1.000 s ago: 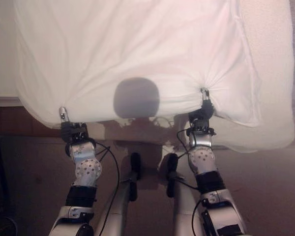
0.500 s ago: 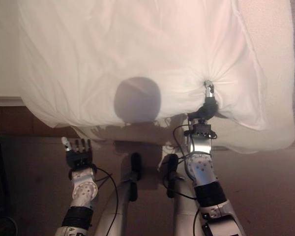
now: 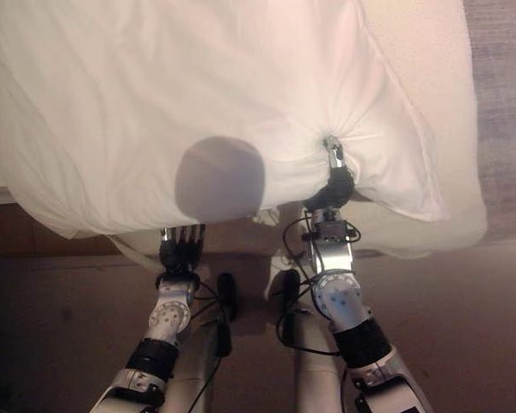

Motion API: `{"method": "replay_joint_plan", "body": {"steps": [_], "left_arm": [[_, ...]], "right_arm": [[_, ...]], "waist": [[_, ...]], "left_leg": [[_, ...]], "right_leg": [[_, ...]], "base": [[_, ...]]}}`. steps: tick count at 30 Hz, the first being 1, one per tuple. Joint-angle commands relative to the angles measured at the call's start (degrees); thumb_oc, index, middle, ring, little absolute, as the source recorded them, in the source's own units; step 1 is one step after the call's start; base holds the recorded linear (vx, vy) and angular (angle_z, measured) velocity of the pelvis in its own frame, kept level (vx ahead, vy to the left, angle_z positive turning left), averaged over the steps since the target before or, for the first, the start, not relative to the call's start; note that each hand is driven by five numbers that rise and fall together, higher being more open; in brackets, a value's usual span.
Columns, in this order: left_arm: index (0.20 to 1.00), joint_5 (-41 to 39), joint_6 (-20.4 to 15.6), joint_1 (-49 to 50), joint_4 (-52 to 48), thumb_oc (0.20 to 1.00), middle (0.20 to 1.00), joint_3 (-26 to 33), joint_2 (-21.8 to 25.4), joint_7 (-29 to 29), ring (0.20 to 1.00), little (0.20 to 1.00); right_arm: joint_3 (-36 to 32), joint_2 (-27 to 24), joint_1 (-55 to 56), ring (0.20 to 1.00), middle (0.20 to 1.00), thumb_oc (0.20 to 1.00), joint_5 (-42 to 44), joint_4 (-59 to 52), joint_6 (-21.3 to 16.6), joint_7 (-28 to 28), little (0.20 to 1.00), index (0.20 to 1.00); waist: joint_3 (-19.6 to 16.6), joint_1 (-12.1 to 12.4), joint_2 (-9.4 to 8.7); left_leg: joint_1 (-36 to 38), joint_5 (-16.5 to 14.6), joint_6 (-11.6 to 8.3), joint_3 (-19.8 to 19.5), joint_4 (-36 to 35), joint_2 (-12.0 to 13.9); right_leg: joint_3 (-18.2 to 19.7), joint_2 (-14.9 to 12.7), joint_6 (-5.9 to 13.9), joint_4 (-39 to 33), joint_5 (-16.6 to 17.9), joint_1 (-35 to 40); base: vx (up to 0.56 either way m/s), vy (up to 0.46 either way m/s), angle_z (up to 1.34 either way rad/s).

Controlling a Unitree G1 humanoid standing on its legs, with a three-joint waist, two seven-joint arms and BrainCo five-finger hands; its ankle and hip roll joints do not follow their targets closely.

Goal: Make the bed

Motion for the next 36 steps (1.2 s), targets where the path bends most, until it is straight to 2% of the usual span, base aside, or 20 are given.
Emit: {"method": "replay_joint_plan", "body": {"steps": [1, 12, 16, 19, 28, 36], "left_arm": [[1.0, -0.2, -0.6, 0.6, -0.2, 1.0, 1.0, -0.8, 0.7, -3.0, 1.0, 1.0], [1.0, -1.0, -0.5, 2.7, -6.7, 1.0, 1.0, -0.7, 1.0, -9.1, 1.0, 1.0], [1.0, -0.5, 1.3, 5.4, -7.6, 1.0, 1.0, -0.9, 0.9, -11.2, 1.0, 1.0], [1.0, 0.3, 4.2, 9.7, -7.8, 1.0, 1.0, -1.6, 1.3, -14.0, 1.0, 1.0], [1.0, 1.6, 8.2, 17.5, -4.1, 1.0, 1.0, -3.5, 2.0, -14.4, 1.0, 1.0], [1.0, 2.8, 8.8, 18.6, -5.8, 1.0, 1.0, -4.6, 2.8, -17.0, 1.0, 1.0]], "right_arm": [[-0.5, 0.6, 2.6, 0.2, 0.2, 0.2, -1.0, -12.0, -1.5, 7.5, 0.2, 0.2], [-1.6, 1.6, 3.9, 0.2, 0.2, 0.2, -1.5, -12.7, -1.8, 7.3, 0.2, 0.2], [-2.4, 1.7, 4.1, 0.2, 0.2, 0.2, -1.8, -13.2, -1.9, 7.5, 0.2, 0.2], [-3.3, 1.3, 3.9, 0.2, 0.2, 0.2, -2.4, -13.9, -2.1, 7.7, 0.2, 0.2], [-4.4, 0.2, 2.6, 0.2, 0.2, 0.2, -2.2, -14.2, -1.9, 8.1, 0.2, 0.2], [-4.1, 0.6, 2.3, 0.2, 0.2, 0.2, -2.1, -13.4, -1.9, 8.4, 0.2, 0.2]], "waist": [[-7.3, -1.2, -0.69], [-7.3, -0.7, -1.13], [-7.2, -0.3, -1.09], [-6.9, 0.2, -1.09], [-6.0, 1.6, -0.72], [-5.6, 2.1, -0.49]], "left_leg": [[-2.4, -1.6, -1.9, -0.5, 1.4, 1.0], [-2.7, -1.5, -1.85, -0.6, 1.4, 0.9], [-2.6, -1.5, -1.74, -0.8, 1.2, 0.8], [-2.6, -1.2, -1.64, -1.0, 1.0, 0.6], [-1.8, -0.5, -1.47, -1.6, -0.1, 0.2], [-1.4, -0.3, -1.53, -2.0, -0.2, 0.1]], "right_leg": [[1.1, -1.2, 7.9, -3.0, 1.9, 0.1], [1.1, -0.9, 7.8, -3.3, 2.1, -0.1], [1.1, -0.9, 7.75, -3.3, 2.2, -0.1], [0.8, -0.9, 7.73, -3.4, 2.3, 0.1], [0.0, -1.2, 7.71, -3.8, 2.3, 1.2], [-0.3, -1.2, 7.72, -3.8, 2.2, 1.7]], "base": [[0.0, 0.0, 0.0], [0.0, 0.0, 0.0], [0.0, 0.0, 0.0], [0.0, 0.0, 0.0], [0.0, 0.0, 0.0], [0.0, -0.001, 0.02]]}}
